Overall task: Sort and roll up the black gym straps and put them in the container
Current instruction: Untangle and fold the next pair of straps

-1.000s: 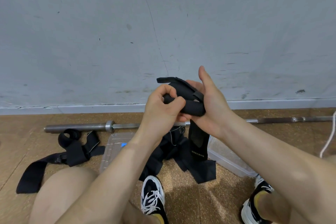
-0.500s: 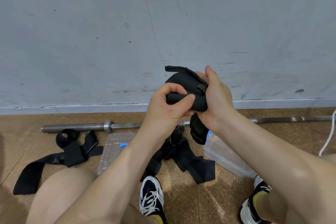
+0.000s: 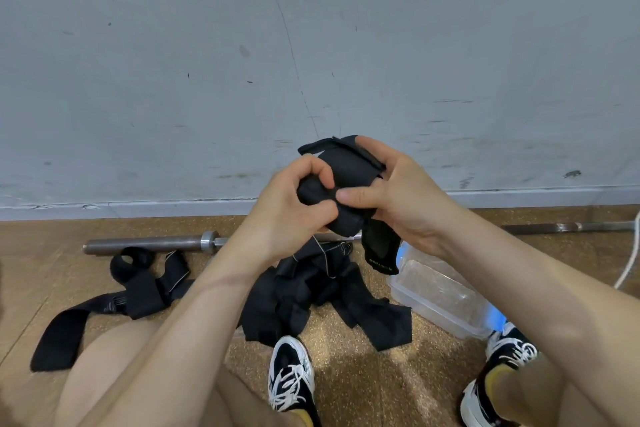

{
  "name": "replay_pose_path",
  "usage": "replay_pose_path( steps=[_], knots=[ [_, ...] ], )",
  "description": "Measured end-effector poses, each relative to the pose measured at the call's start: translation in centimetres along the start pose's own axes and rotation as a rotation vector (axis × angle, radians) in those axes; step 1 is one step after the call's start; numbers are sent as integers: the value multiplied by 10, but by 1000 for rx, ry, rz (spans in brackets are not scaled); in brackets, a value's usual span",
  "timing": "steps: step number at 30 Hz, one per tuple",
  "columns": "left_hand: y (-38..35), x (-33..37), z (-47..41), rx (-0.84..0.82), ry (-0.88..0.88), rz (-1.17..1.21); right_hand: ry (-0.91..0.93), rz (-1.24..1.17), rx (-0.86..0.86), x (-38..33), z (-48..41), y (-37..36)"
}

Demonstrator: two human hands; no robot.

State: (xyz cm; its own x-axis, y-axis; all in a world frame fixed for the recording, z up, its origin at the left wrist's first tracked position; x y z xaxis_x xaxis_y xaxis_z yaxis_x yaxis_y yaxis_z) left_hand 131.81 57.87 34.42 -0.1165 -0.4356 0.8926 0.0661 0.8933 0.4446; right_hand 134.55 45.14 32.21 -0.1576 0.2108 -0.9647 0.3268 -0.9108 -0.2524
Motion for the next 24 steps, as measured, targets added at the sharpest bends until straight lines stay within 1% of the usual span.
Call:
replay_pose_path(
  steps=[2, 5, 8, 10, 12, 14, 16, 17, 20, 24],
  knots=[
    [-1, 0, 0, -38, -3, 15, -2, 64, 17, 1, -1, 2],
    [-4, 2, 2, -67, 22, 53, -55, 64, -18, 6, 0, 1],
    [-4, -1, 2, -35, 33, 69, -73, 45, -69, 7, 2, -3],
    [-5, -6, 2, -25, 74, 116, -83, 50, -86, 7, 2, -5],
    [-5, -11, 3, -53, 140, 259, -92, 37, -89, 6, 2, -4],
    [-4, -13, 4, -150, 174, 465, -104, -43, -96, 2, 1, -1],
    [-1, -9, 5, -273, 125, 581, -125, -156, -144, -2, 1, -1],
    [2, -7, 5, -294, 99, 595, -132, -210, -182, -3, 2, -3],
    [7, -5, 3, -231, 89, 591, -117, -283, -259, -6, 4, -8],
    [8, -11, -2, -87, 96, 538, -66, -249, -216, -3, 2, -6]
  ],
)
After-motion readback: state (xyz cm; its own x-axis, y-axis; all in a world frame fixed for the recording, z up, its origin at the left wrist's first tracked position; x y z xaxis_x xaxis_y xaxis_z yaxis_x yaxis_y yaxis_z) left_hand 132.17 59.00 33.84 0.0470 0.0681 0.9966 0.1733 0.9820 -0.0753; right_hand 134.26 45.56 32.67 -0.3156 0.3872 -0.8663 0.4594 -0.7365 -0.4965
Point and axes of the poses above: each hand's wrist, its own z-axis away from the middle knuckle, its own y-axis out of the back of the hand, x = y × z, the point moved 8 cm from there along -z, towards the middle knuckle, and after that the axes turned 4 degrees about -z, right-handed, at the moved point
